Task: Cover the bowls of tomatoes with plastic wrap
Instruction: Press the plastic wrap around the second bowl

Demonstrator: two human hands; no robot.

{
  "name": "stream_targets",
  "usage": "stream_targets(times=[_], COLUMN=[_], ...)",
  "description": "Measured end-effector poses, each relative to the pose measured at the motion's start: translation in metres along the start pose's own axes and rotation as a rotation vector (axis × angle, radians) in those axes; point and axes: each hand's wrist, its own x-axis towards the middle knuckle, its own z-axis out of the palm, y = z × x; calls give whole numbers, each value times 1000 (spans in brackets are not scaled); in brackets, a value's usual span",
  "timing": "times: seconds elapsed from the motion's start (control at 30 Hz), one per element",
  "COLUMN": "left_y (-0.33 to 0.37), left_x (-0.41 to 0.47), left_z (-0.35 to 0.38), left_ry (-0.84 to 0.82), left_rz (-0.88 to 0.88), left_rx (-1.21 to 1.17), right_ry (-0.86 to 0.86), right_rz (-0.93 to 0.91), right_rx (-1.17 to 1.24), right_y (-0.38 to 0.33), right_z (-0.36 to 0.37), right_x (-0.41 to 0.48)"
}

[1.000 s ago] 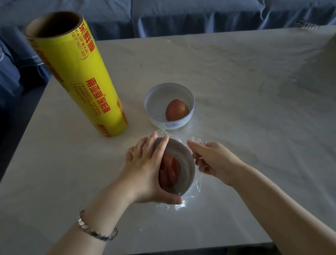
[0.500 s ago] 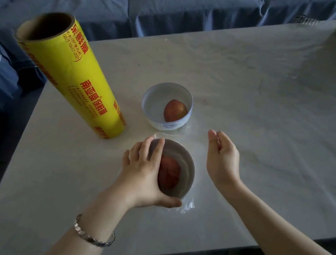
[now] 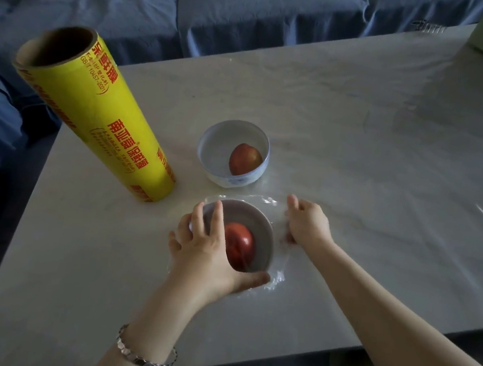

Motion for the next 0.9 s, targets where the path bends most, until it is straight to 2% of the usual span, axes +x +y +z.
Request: stream_targets(times=[0.07,0.13,0.2,0.27,0.4,0.47,0.6,0.7,0.8,0.9], left_y=[4,4,-1,-11,-20,-18,-14,-16,-15,-14], left_x=[-6,-12,-15,-16,-12,-7,2,2,3,4], left_z=[4,4,0,-7,-18,-18,-7,-3,-3,-4], left_ry=[44,28,-51,-95,-38,-32,-31,12,0,0], left_rz=[-90,-136,-123,-79,125,209,221,226,215,201], left_rx=[-29,-18,45,88,67,45,70,75,58,53], right_ry=[-47,-182,-360,-438,-351,-275,-9,104,163,153], right_rz=[74,99,86,65,19,-15,-119,-158,-192,-138], right_rx=[131,265,330,334,218,237,339,401,425,507], right_y=[2,8,15,18,13,10,5,-4,-6,2], right_z=[-10,-17,-19,-15,-4,1,6,12,15,9], right_x=[-11,-29,-44,-51,-53,-56,-69,-75,-72,-66])
